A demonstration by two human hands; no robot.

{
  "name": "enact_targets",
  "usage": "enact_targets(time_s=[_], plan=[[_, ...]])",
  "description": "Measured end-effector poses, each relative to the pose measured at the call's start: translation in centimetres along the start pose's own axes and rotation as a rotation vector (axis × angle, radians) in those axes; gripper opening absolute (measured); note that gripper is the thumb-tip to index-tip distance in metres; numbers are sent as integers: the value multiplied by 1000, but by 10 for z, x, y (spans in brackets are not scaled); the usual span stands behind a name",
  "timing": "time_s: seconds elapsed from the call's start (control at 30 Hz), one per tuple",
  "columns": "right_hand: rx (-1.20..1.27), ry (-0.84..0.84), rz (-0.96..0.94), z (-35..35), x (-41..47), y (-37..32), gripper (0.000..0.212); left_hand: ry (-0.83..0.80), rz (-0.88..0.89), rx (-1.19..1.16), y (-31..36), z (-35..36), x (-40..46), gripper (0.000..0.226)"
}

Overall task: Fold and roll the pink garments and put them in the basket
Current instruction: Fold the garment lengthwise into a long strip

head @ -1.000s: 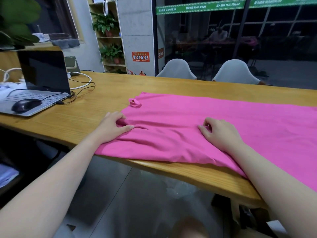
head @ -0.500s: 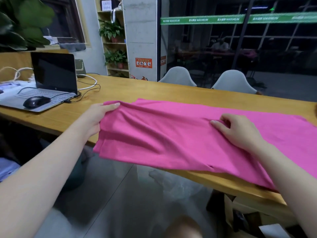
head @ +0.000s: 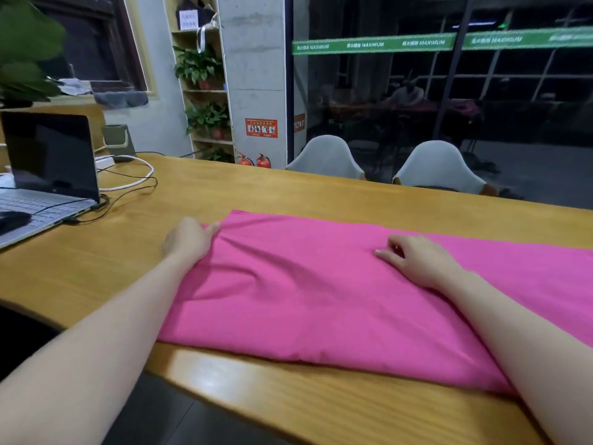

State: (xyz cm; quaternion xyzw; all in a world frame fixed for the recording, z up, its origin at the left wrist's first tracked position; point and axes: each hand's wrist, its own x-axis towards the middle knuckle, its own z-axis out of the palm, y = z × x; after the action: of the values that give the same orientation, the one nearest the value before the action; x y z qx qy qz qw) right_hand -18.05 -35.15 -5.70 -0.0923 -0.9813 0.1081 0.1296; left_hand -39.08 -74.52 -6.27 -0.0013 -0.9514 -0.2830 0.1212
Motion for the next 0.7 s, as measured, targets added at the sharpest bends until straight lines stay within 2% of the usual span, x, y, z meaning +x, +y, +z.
enact_targets(time_s=[0.1, 0.23, 0.43, 0.7], plan=[[61, 89, -10, 16, 2, 11, 41, 136, 139, 186, -1, 16, -7, 47], [52, 119, -16, 21, 1, 13, 34, 120, 220, 260, -3, 18, -8, 36], [59, 95, 52, 16, -24, 1, 25, 136, 333, 203, -11, 6, -29, 29], [87, 119, 53, 8, -93, -23, 24, 189, 367, 70, -35, -29, -82, 32]])
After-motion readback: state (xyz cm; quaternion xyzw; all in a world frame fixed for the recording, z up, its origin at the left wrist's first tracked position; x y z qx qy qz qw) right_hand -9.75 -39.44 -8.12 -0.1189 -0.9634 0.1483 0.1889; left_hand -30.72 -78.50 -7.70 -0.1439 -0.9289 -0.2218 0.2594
